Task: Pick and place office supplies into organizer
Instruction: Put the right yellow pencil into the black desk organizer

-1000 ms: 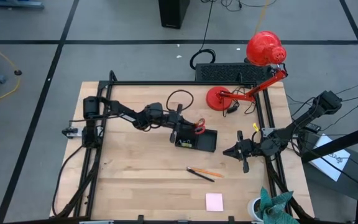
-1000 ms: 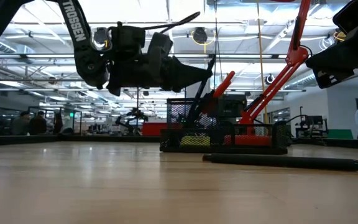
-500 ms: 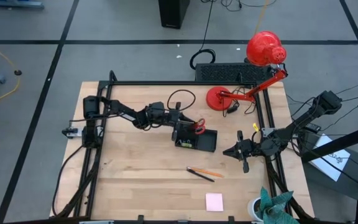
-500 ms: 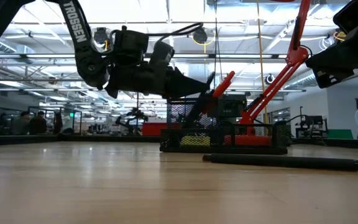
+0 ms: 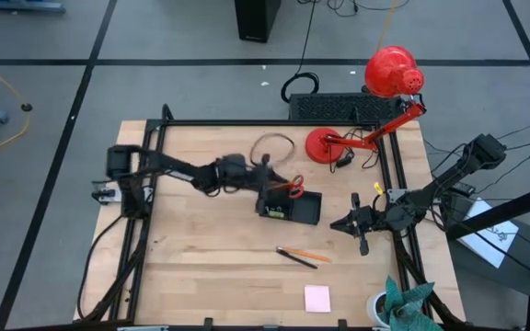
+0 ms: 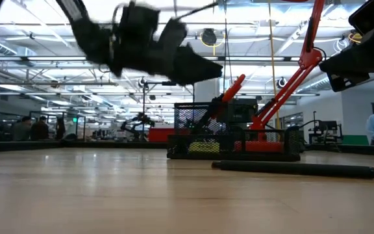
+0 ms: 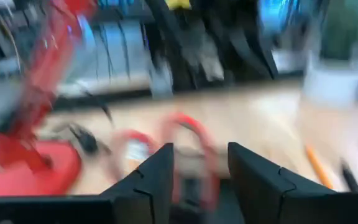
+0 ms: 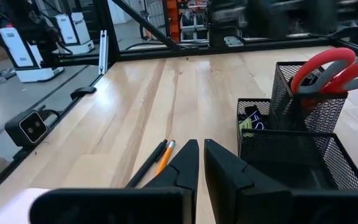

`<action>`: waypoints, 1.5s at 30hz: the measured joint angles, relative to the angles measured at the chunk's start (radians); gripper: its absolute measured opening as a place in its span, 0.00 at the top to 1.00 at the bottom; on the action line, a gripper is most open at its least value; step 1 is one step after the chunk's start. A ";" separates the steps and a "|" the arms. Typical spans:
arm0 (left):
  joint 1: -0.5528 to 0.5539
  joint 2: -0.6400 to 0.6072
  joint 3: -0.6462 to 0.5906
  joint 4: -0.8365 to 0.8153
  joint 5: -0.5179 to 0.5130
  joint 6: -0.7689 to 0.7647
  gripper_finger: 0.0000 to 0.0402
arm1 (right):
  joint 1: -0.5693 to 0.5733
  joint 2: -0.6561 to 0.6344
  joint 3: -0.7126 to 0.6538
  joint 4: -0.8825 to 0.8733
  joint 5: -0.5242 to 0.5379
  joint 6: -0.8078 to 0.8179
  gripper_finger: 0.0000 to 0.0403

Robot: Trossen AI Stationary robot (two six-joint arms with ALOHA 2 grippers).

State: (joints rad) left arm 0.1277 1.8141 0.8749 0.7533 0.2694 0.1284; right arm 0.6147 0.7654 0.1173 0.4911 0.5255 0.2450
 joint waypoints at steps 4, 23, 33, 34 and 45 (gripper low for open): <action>-0.189 -0.009 0.146 -0.481 -0.166 0.114 0.73 | 0.000 0.000 0.000 -0.006 0.001 -0.010 0.96; -0.376 0.380 0.660 -0.662 -0.173 0.072 0.97 | -0.013 0.003 0.000 0.003 -0.001 0.002 0.96; -0.368 0.499 0.845 -0.669 -0.198 0.033 0.98 | -0.012 0.002 0.000 0.007 -0.003 0.004 0.96; -0.369 0.504 0.850 -0.680 -0.185 0.034 0.98 | -0.012 0.002 0.000 0.006 -0.004 0.004 0.96; -0.414 0.483 0.853 -0.997 -0.328 0.073 0.98 | -0.011 0.004 0.000 0.005 -0.238 0.086 0.96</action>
State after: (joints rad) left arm -0.2863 2.2974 1.7277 -0.2437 -0.0583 0.2012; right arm 0.6041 0.7694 0.1177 0.4962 0.2870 0.3314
